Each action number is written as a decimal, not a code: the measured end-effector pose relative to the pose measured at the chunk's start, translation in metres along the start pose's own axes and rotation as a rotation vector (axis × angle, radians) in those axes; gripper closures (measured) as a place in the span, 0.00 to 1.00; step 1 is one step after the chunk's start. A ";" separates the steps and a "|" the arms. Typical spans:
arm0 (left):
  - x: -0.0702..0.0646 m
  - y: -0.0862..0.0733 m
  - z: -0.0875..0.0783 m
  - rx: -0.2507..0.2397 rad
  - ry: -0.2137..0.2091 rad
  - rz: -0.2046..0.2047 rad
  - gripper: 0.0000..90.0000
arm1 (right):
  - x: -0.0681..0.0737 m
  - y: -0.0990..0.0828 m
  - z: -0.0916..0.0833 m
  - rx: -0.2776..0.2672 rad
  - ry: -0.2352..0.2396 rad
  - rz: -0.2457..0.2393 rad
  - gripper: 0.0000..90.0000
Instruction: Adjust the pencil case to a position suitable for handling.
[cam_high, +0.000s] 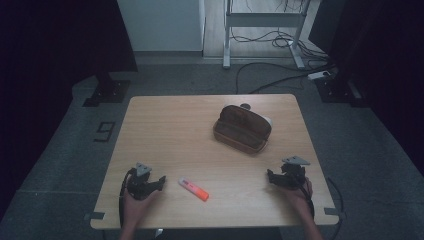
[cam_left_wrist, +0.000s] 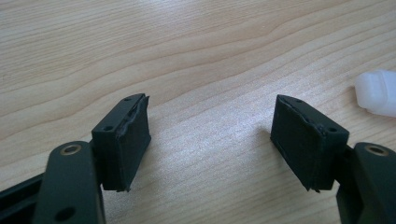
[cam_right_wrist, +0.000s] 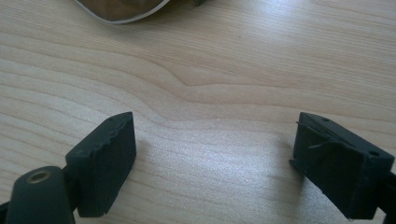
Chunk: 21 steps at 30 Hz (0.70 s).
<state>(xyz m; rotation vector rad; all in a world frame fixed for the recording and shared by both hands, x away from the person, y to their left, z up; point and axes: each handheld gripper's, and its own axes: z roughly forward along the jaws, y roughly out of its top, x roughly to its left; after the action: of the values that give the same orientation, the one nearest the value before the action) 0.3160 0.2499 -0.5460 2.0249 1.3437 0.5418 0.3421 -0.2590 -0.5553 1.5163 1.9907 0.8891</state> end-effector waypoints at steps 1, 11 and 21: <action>0.000 0.000 0.000 0.000 0.000 -0.001 0.31 | 0.000 0.000 0.000 0.000 -0.001 0.000 0.14; 0.000 0.002 0.001 0.002 0.002 0.001 0.31 | 0.000 0.000 0.000 -0.001 0.004 0.002 0.15; 0.000 0.006 0.005 0.002 -0.004 0.006 0.31 | -0.003 0.005 -0.003 -0.035 0.016 0.023 0.19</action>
<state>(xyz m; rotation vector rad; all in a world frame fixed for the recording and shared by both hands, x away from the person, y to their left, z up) 0.3233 0.2473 -0.5459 2.0319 1.3367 0.5395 0.3439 -0.2620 -0.5492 1.5203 1.9626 0.9434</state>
